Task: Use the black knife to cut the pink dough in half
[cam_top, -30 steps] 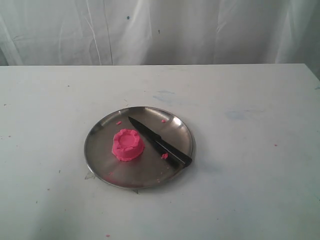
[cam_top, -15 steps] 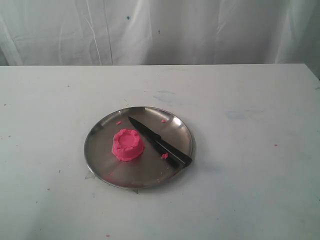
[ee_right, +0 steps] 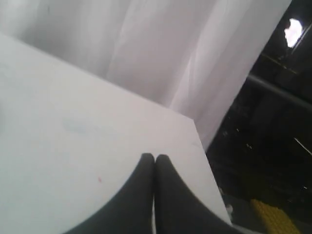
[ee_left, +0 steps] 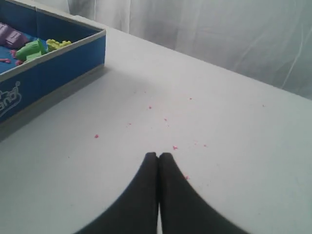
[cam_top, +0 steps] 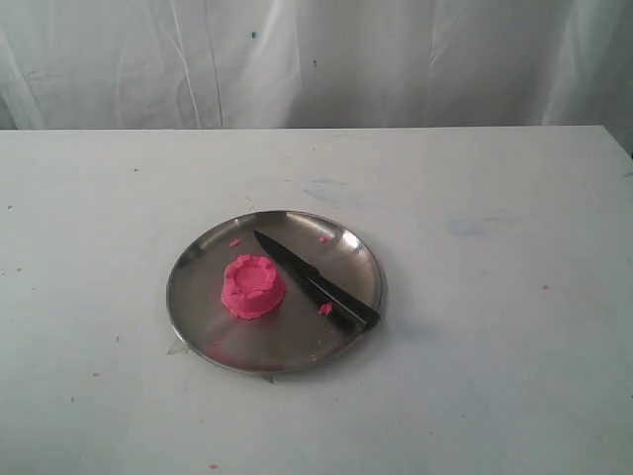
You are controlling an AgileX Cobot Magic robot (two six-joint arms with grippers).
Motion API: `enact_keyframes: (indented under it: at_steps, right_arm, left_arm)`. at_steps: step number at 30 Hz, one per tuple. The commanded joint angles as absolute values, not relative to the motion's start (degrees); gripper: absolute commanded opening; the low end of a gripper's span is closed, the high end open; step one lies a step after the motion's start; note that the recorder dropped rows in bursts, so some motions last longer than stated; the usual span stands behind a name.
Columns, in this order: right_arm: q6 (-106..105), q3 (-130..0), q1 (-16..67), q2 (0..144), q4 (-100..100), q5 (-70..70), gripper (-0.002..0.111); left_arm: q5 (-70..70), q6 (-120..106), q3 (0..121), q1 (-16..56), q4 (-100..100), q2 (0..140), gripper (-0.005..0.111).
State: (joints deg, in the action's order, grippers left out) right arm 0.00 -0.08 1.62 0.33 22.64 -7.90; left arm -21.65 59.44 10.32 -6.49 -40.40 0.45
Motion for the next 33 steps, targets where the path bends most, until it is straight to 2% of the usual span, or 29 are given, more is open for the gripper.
enact_keyframes:
  at_steps: [1,3,4,6,7,9,12,17,18,19,20,23,25,26,28,29,31,33]
  right_arm:
    - [10.91,0.00,1.84,0.00,19.71,7.74,0.000]
    - [20.17,0.00,1.84,0.00,18.68,26.72,0.000]
    - [22.97,0.00,1.84,0.00,15.97,40.70,0.000]
    - [27.19,-4.52,1.84,1.83,13.62,54.75,0.000]
    - [29.50,-7.81,1.84,2.90,13.76,55.39,0.000]
    - [34.79,-21.65,1.84,8.40,18.32,49.11,0.000]
    - [34.68,-33.49,1.84,19.18,32.78,37.41,0.000]
    - [34.68,-37.87,1.84,48.04,38.48,27.05,0.000]
    - [36.56,-38.87,2.09,56.27,43.01,21.30,0.000]
    - [41.07,-39.76,2.91,60.44,47.83,16.37,0.000]
    - [54.64,-41.15,5.93,67.60,60.69,7.76,0.000]
    - [77.07,-44.83,13.23,77.13,87.88,11.79,0.000]
    - [89.23,-49.00,14.97,80.17,99.95,20.36,0.000]
    - [89.21,-50.16,14.97,81.34,99.95,19.74,0.000]
    - [88.48,-50.86,14.97,83.51,99.95,1.79,0.000]
    - [88.74,-50.46,14.97,85.22,99.95,-15.45,0.000]
    - [86.45,-50.49,14.97,86.73,92.53,-29.33,0.000]
    - [78.84,-50.86,14.37,88.08,86.98,-31.90,0.000]
  left_arm:
    - [-7.24,59.59,6.51,-6.64,-42.13,0.00,0.000]
    - [2.78,53.71,2.41,-6.64,-42.56,0.00,0.000]
    - [5.89,50.06,0.17,-6.64,-43.54,0.00,0.000]
    - [3.73,45.86,0.00,-6.64,-43.68,0.00,0.000]
    - [0.52,45.16,0.00,-6.64,-43.68,0.00,0.000]
    - [-6.66,45.18,0.00,-6.64,-43.55,0.00,0.000]
    - [-4.36,45.40,0.00,-6.64,-43.55,0.00,0.000]
    - [-2.65,45.05,0.00,-6.64,-42.08,0.00,0.000]
    - [-2.52,44.98,0.00,-6.64,-42.08,0.00,0.000]
    - [-1.93,45.33,0.00,-6.64,-42.08,0.00,0.000]
    - [0.00,47.91,0.00,-6.64,-40.17,0.00,0.000]
    - [7.83,49.44,0.00,-6.64,-39.89,0.00,0.000]
    - [8.54,49.44,0.00,-6.64,-39.89,0.00,0.000]
    - [8.40,49.44,0.00,-6.64,-39.89,0.00,0.000]
    - [8.04,49.44,0.00,-6.64,-39.89,0.00,0.000]
    - [8.04,49.44,0.00,-6.64,-39.89,0.00,0.000]
    - [8.04,49.44,0.00,-6.64,-39.89,0.00,0.000]
    - [8.04,49.44,0.00,-6.64,-39.89,0.00,0.000]
